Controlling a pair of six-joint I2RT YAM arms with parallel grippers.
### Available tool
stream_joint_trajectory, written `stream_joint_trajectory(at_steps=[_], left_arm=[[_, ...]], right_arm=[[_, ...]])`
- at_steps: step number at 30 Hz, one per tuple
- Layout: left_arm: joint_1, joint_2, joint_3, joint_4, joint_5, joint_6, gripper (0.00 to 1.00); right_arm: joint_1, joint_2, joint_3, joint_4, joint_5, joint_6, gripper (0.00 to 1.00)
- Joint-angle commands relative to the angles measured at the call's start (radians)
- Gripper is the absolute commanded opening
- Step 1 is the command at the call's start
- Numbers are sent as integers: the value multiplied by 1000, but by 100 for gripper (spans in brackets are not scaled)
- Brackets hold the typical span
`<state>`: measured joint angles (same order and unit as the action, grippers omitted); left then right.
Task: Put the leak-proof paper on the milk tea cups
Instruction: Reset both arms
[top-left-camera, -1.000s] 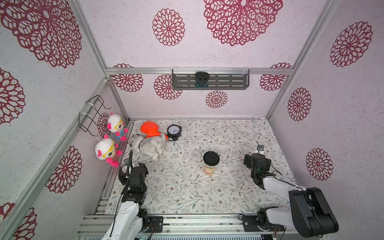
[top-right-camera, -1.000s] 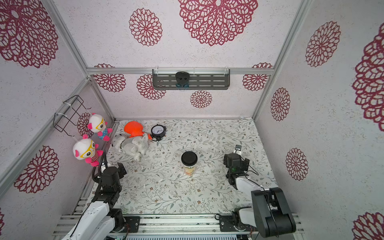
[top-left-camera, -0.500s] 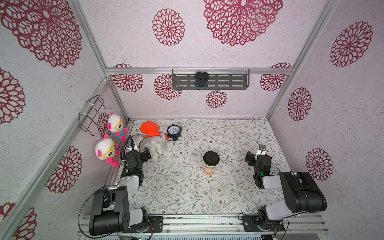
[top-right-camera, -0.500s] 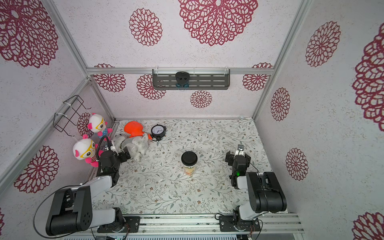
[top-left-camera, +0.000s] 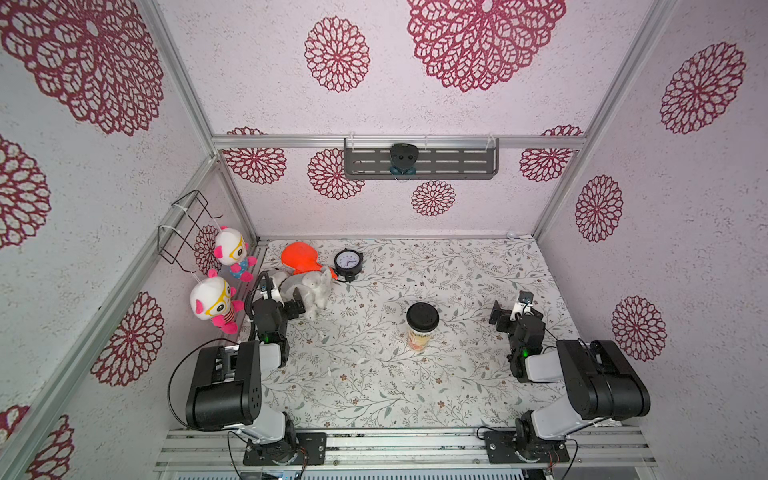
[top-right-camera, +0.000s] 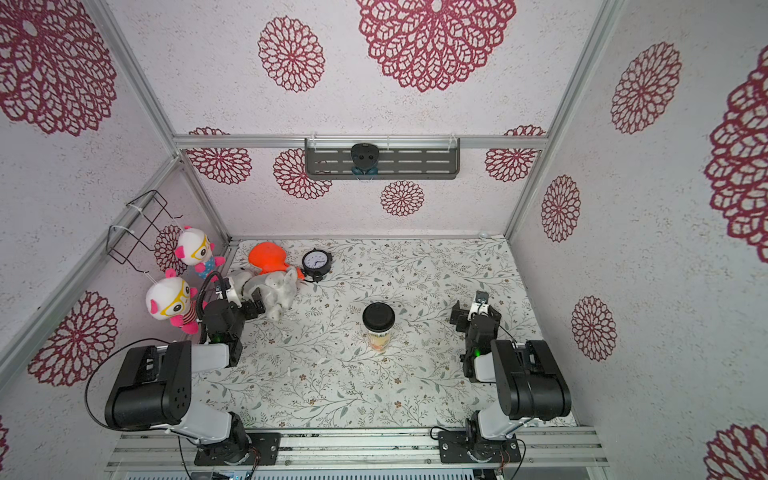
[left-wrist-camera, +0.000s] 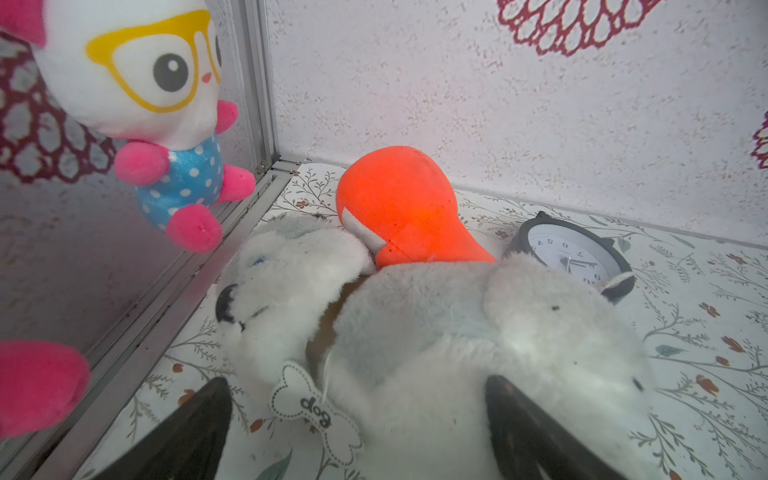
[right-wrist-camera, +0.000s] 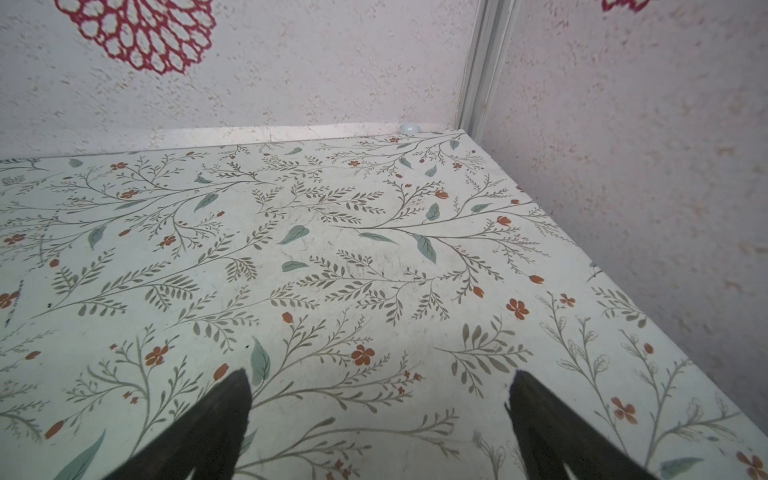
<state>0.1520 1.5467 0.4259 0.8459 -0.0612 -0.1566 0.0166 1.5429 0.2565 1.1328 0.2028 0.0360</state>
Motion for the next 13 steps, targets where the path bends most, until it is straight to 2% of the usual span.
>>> stream_joint_trajectory(at_steps=[1, 13], left_arm=[[2, 4, 0, 17, -12, 20, 97], [1, 5, 2, 11, -14, 21, 97]], right_arm=[[2, -10, 7, 42, -11, -16, 99], [3, -10, 9, 41, -14, -19, 99]])
